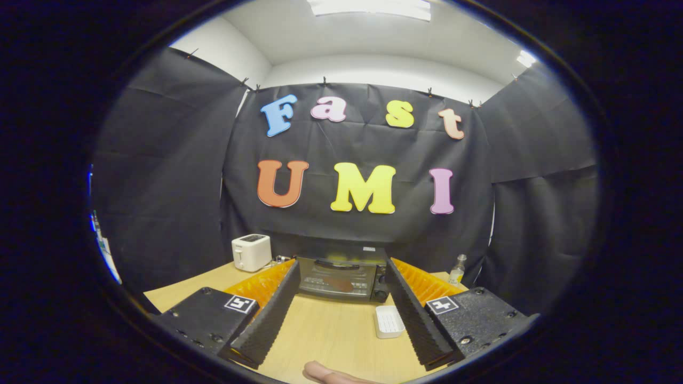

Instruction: Open the toaster oven, put the food inside, and close the toaster oven door.

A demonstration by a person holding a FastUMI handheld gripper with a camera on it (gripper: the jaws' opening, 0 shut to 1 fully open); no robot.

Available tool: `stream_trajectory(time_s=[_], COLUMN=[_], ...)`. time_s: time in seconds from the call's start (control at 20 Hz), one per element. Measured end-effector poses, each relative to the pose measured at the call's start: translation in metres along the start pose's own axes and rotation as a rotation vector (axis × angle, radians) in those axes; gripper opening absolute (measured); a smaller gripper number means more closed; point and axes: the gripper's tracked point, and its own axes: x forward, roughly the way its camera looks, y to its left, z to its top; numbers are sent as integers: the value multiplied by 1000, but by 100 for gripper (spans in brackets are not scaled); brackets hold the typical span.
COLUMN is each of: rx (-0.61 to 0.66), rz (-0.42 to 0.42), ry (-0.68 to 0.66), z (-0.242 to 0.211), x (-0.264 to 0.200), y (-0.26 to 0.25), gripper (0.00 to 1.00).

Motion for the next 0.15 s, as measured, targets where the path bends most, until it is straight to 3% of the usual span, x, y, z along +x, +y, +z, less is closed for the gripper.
stream_trajectory(time_s=[0.15], rx=[7], rz=[13], ry=[13], z=[-4], x=[0], y=[1], gripper=[100])
